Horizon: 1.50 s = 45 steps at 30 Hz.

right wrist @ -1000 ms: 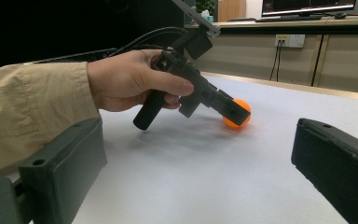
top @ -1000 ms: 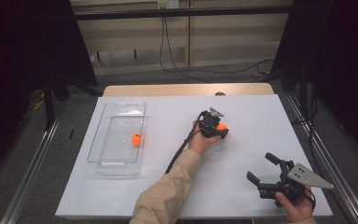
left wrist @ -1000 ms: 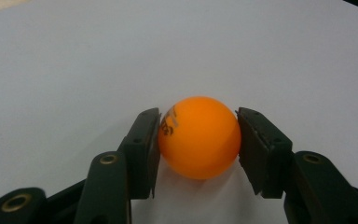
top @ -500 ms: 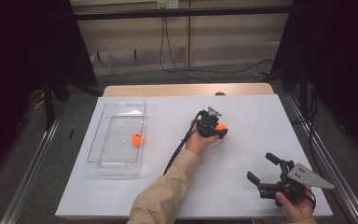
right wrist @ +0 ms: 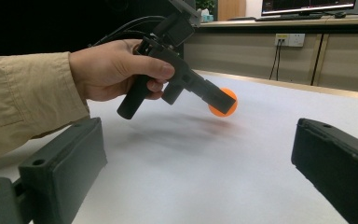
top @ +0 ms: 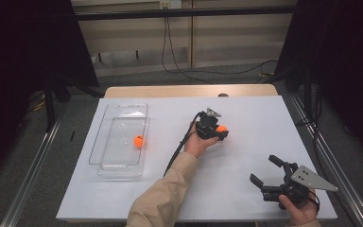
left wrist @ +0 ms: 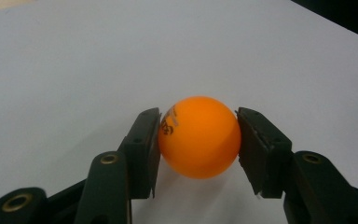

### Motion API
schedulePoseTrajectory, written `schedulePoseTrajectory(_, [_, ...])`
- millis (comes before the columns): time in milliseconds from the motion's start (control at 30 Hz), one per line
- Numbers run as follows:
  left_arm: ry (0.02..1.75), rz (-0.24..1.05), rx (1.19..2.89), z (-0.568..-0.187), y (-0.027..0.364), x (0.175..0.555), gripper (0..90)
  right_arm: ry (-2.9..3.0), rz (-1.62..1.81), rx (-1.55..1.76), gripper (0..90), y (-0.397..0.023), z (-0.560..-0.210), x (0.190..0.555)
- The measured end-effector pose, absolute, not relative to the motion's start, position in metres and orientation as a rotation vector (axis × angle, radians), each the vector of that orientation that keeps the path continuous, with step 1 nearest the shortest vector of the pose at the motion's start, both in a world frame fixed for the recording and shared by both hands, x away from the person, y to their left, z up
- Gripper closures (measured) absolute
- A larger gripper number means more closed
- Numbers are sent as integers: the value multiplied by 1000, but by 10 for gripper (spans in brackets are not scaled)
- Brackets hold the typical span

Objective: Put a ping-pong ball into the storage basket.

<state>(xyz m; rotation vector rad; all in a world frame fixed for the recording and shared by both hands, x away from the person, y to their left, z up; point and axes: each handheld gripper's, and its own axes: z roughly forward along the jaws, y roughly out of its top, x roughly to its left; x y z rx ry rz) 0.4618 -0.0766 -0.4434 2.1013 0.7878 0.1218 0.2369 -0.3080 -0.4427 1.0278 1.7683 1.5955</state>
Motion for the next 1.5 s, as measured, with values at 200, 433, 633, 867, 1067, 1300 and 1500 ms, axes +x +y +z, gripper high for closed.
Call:
schedulePoseTrajectory(200, [782,120,2101,-440,-72,460,511,1767,1597,1030,25,-308,-443,237])
schedulePoseTrajectory(433, [772,113,2101,-437,-67,457,511,1767,1596,1029,25,-308,-443,237])
schedulePoseTrajectory(633, [780,98,2095,-433,-62,454,510,1772,1594,1023,25,-308,-443,237])
schedulePoseTrajectory(867, [769,89,2097,-428,-55,449,511,1771,1593,1024,25,-308,-443,237])
schedulePoseTrajectory(1067, [760,84,2092,-426,-47,446,511,1775,1594,1024,25,-307,-443,237])
schedulePoseTrajectory(1300, [756,75,2094,-423,-40,443,511,1775,1593,1024,25,-307,-443,237])
schedulePoseTrajectory(1500, [763,67,2088,-421,-34,441,511,1773,1592,1025,25,-307,-443,237])
